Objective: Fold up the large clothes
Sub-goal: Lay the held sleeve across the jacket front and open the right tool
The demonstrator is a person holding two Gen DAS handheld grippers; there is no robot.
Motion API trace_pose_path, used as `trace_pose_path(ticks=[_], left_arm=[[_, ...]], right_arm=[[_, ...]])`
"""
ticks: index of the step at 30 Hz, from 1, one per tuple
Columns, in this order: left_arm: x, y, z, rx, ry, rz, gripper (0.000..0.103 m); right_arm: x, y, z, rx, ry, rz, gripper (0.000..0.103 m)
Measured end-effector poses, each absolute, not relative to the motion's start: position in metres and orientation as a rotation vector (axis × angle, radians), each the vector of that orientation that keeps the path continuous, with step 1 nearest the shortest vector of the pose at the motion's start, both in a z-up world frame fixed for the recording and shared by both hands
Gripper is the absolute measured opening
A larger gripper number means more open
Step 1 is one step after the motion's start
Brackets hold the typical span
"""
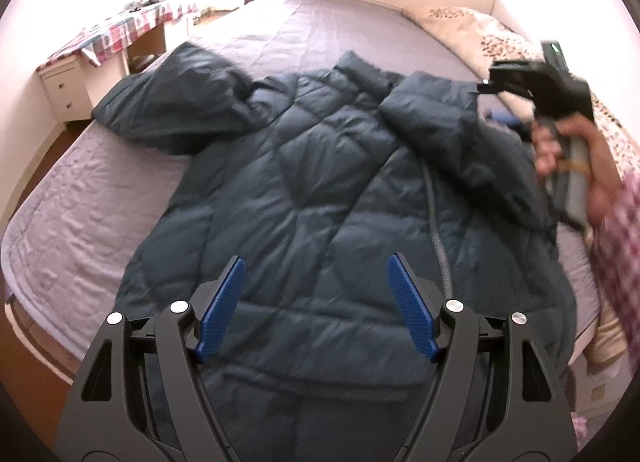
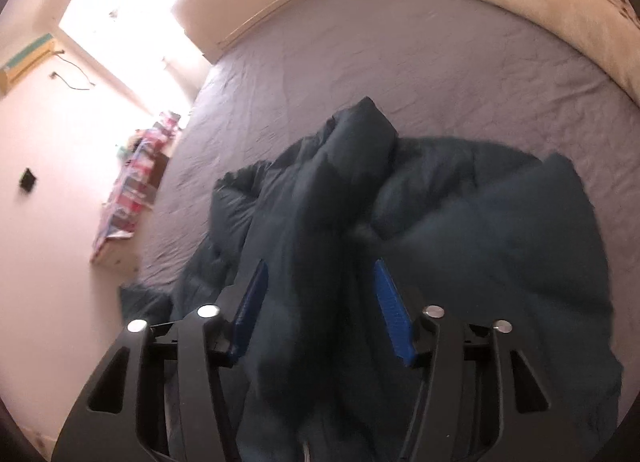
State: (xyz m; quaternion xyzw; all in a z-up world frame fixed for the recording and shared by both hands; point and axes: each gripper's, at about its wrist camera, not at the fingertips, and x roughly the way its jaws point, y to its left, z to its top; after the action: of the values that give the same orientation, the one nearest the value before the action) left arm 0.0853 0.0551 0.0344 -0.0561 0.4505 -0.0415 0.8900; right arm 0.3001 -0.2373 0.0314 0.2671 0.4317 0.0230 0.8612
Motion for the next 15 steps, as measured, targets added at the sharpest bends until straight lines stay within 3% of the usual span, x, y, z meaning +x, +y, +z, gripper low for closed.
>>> trace_pose_path(ticks=[1,3,10,15], left_arm=[[0.084,0.06,0.032,-0.119,0.942,-0.076,0.073],[0.081,0.073,0.027,-0.131,0.949,-0.05,0.073],[0.078,0.106,0.024,-0.186,0.943,0.019,0.073],[0.074,0.119,0.033,-0.188,0.91,0.045,0.075]], right_arm=[[0.311,-0.227,0.031,0.524,0.924,0.055,0.016],[0.315,-0.207,0.037,0.483,0.919,0.092,0.01],[0.272,-0.089,0.07,0.183,0.92,0.495,0.013],[0.233,-0.091,0.06,0.225,0.971,0.559,0.015]])
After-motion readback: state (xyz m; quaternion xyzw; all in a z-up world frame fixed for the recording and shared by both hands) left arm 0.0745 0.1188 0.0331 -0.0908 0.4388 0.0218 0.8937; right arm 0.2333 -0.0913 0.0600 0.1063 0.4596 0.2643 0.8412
